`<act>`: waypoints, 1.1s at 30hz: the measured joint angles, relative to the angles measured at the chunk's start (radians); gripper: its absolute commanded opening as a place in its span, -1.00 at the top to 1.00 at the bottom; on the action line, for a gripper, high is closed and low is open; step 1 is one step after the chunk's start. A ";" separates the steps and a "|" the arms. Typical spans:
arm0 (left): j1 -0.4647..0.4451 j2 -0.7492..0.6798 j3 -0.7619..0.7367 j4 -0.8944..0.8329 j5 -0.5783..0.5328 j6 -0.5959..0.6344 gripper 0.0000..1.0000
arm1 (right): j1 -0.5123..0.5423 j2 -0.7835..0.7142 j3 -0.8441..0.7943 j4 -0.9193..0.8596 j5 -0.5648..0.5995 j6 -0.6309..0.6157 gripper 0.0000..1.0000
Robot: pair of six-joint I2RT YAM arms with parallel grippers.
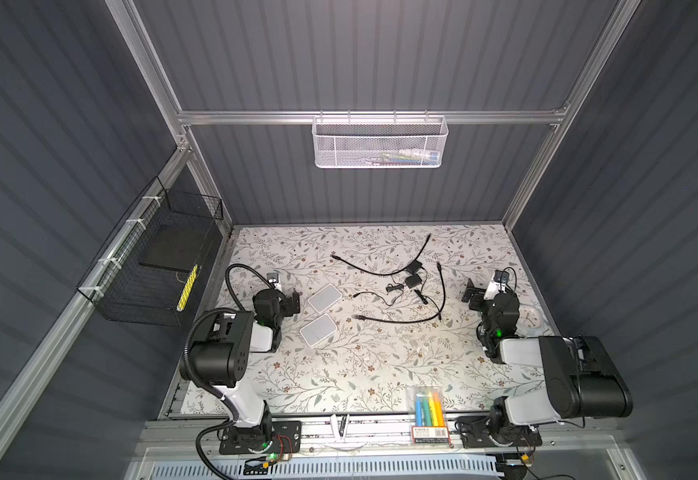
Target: Insert the plug into the switch port
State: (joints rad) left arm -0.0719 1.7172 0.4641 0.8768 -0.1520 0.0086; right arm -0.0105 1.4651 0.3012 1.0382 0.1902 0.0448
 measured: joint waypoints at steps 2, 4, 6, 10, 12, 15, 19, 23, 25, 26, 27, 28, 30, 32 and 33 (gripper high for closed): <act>0.000 0.000 0.000 0.000 0.000 0.000 -1.00 | 0.000 0.000 0.000 0.000 0.000 0.000 -0.98; 0.000 0.000 0.000 0.000 0.000 0.000 -1.00 | 0.000 0.000 0.000 0.000 0.000 0.000 -0.98; 0.000 0.000 0.000 0.000 0.000 0.000 -1.00 | 0.000 0.000 0.000 0.000 0.000 0.000 -0.98; 0.000 0.000 0.000 0.000 0.000 0.000 -1.00 | 0.000 0.000 0.000 0.000 0.000 0.000 -0.98; 0.000 0.000 0.000 0.000 0.000 0.000 -1.00 | 0.000 0.000 0.000 0.000 0.000 0.000 -0.98; 0.000 0.000 0.000 0.000 0.000 0.000 -1.00 | 0.000 0.000 0.000 0.000 0.000 0.000 -0.98; 0.000 0.000 0.000 0.000 0.000 0.000 -1.00 | -0.011 0.000 0.000 -0.014 -0.015 0.004 -0.98; 0.000 0.000 0.000 0.000 0.000 0.000 -1.00 | -0.017 0.000 0.000 -0.021 -0.027 0.008 -0.98; 0.000 0.000 0.000 0.000 0.000 0.000 -1.00 | -0.018 0.000 0.000 -0.022 -0.030 0.008 -0.98; 0.000 0.000 0.000 0.000 0.000 0.000 -1.00 | -0.018 0.000 0.000 -0.022 -0.032 0.008 -0.98; 0.000 0.000 0.000 0.000 0.000 0.000 -1.00 | -0.018 0.000 0.000 -0.022 -0.033 0.008 -0.98; 0.000 0.000 0.000 0.000 0.000 0.000 -1.00 | -0.018 0.000 0.000 -0.022 -0.034 0.008 -0.98; 0.000 0.000 0.000 0.000 0.000 0.000 -1.00 | -0.020 0.000 0.000 -0.022 -0.034 0.008 -0.98; 0.000 0.000 0.000 0.000 0.000 0.000 -1.00 | -0.020 0.000 0.000 -0.022 -0.034 0.008 -0.98; 0.000 0.000 0.000 0.000 0.000 0.000 -1.00 | -0.020 0.000 0.000 -0.022 -0.035 0.008 -0.98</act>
State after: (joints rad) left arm -0.0719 1.7172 0.4641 0.8768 -0.1520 0.0086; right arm -0.0307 1.4651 0.3012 1.0161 0.1551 0.0532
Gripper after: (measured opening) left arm 0.998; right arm 0.989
